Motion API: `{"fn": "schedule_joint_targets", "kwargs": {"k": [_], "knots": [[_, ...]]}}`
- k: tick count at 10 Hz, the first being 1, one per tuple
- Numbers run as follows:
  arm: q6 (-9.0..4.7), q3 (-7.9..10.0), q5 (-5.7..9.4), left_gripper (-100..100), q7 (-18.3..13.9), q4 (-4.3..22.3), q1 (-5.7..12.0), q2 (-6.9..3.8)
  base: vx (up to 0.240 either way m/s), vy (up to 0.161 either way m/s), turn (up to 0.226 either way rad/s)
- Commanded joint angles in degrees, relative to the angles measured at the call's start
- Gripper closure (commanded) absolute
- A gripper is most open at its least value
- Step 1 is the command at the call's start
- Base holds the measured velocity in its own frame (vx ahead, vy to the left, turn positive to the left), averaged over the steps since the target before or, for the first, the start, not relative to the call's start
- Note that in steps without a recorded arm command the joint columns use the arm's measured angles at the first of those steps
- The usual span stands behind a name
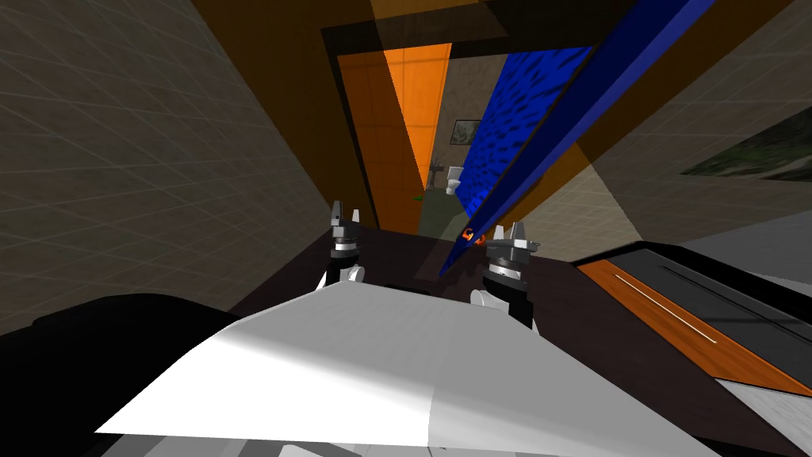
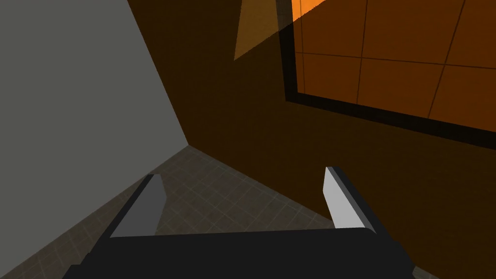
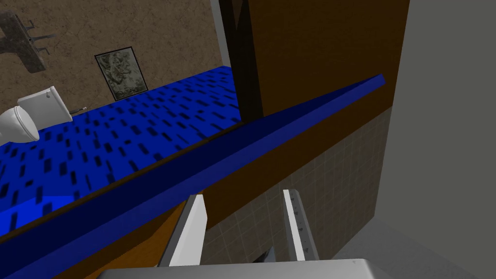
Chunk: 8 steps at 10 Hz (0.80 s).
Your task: Pull the door open
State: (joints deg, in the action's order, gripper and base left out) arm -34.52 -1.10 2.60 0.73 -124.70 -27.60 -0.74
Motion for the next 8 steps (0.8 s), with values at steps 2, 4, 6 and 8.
{"fn": "schedule_joint_targets", "kwargs": {"k": [2, 4, 6, 8], "knots": [[-0.53, 0.34, 0.33, -100, 0.26, 3.56, 1.65, -0.90, 0.079, -0.021, -0.011], [-0.80, 0.43, 0.48, -100, 0.44, 5.51, 2.51, -1.32, 0.083, -0.012, -0.012], [-1.11, 0.54, 0.65, -100, 0.65, 7.75, 3.49, -1.74, 0.079, -0.009, -0.013], [-1.42, 0.65, 0.82, -100, 0.85, 9.99, 4.48, -2.15, 0.076, -0.022, -0.013]]}}
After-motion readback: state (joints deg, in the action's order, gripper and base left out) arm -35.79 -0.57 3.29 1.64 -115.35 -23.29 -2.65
